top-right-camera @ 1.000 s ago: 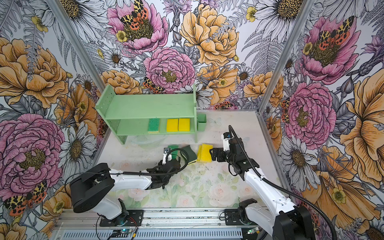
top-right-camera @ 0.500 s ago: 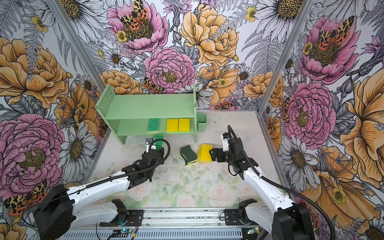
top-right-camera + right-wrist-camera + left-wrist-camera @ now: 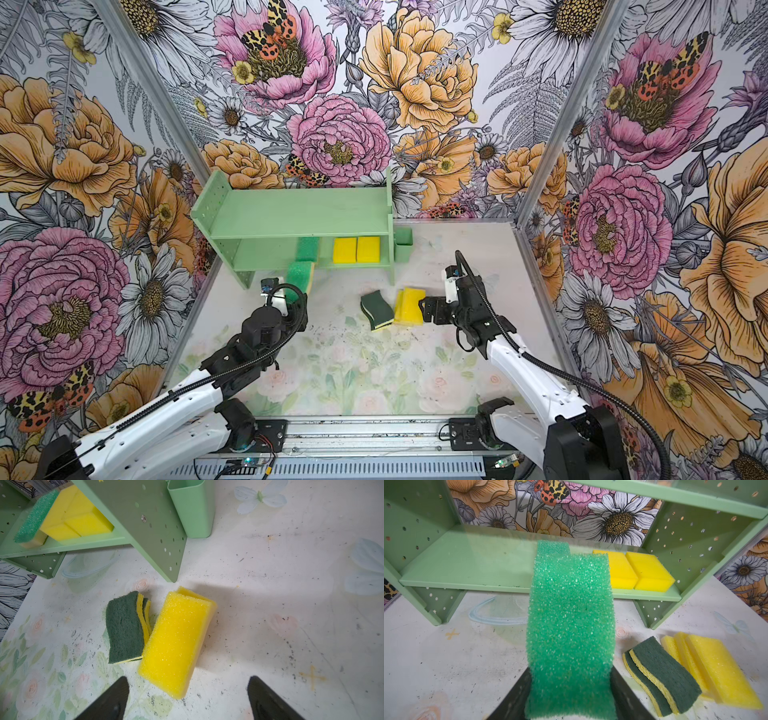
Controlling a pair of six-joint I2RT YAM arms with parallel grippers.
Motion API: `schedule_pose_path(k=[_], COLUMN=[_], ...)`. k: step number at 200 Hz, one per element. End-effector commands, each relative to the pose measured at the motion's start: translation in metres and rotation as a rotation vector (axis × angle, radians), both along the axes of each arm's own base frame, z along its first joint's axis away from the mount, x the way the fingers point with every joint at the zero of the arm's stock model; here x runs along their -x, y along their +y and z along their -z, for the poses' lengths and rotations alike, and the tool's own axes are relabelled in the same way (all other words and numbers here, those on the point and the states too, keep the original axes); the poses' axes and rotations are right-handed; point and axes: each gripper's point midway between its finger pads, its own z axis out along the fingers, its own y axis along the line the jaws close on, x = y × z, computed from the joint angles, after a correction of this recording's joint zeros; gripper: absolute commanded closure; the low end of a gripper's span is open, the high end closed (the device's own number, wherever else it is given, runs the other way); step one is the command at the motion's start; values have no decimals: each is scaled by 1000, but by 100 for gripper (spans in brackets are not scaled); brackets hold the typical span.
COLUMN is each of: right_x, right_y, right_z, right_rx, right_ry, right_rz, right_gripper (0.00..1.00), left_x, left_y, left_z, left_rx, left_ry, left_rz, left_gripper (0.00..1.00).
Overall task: Place and organize the cleaning sponges onto the shelf
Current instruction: 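Lift the bright green sponge with the left gripper toward the lower shelf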
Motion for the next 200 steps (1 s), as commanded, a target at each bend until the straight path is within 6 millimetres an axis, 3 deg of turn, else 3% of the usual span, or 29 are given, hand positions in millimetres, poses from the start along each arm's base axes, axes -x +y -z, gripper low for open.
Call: schedule_pose_path(k=[1,82,200], right_x=[-4,-5,-9], right_y=[1,1,2], right_z=[-4,-2,1], right_rx=[-1,10,23], right_ry=[-15,-14,-4], right_rz=[1,-5,-14], right_gripper=[9,8,8], left_x=[1,-25,-61], left_y=[11,51,58], left_z=[2,-1,-14], left_rx=[-45,-84,-126], left_ry=[6,-54,-101], left_rz=[-2,-72,-70], left_gripper=[46,48,48])
